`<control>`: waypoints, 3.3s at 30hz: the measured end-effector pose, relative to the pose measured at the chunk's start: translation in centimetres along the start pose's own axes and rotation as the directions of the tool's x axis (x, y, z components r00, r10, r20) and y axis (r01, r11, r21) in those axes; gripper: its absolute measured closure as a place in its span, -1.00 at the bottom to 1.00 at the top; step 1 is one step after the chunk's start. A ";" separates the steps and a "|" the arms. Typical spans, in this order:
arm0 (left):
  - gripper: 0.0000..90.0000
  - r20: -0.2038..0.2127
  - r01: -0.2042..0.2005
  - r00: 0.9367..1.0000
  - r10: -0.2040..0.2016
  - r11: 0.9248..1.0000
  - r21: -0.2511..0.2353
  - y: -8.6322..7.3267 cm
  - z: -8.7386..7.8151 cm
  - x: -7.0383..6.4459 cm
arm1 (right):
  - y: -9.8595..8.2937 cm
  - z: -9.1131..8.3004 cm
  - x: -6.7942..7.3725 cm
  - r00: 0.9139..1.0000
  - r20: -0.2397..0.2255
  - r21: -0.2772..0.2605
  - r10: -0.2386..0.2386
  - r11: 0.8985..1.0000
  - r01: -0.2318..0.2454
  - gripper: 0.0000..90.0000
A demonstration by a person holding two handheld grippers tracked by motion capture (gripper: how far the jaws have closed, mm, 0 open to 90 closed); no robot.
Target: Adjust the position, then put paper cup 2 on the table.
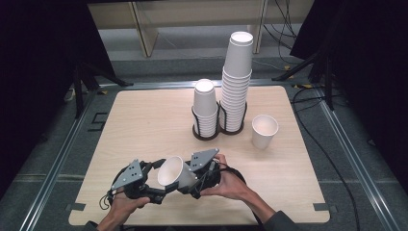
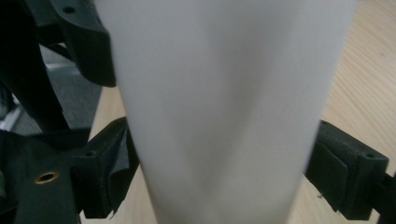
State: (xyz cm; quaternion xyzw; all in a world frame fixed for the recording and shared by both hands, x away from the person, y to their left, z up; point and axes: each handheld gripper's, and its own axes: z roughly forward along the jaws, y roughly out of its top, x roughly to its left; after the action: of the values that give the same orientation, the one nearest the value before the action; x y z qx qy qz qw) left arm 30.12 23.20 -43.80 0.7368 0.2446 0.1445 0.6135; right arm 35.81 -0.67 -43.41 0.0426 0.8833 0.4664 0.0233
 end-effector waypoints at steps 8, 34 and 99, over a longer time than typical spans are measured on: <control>-0.75 0.005 -0.051 0.999 0.051 0.997 0.062 -0.2 0.5 -0.3 | 0.7 0.1 0.8 0.997 0.034 0.090 -0.075 0.993 0.071 -0.63; -0.85 0.025 -0.030 0.999 0.030 1.000 0.000 0.2 -0.1 -0.4 | 0.9 0.4 0.8 0.999 -0.032 0.035 -0.032 0.999 0.033 -0.52; -0.68 -0.251 0.015 0.968 -0.018 1.000 -0.014 -0.9 -1.6 1.6 | -10.3 -13.6 -3.1 0.737 0.550 -0.251 0.393 0.920 -0.302 -0.56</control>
State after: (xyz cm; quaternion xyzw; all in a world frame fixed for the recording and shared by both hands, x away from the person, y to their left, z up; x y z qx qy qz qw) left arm 30.51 25.52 -44.45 0.7069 0.3255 0.2329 0.5832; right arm 37.22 -17.96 -44.21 0.3479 0.7715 0.4887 0.2120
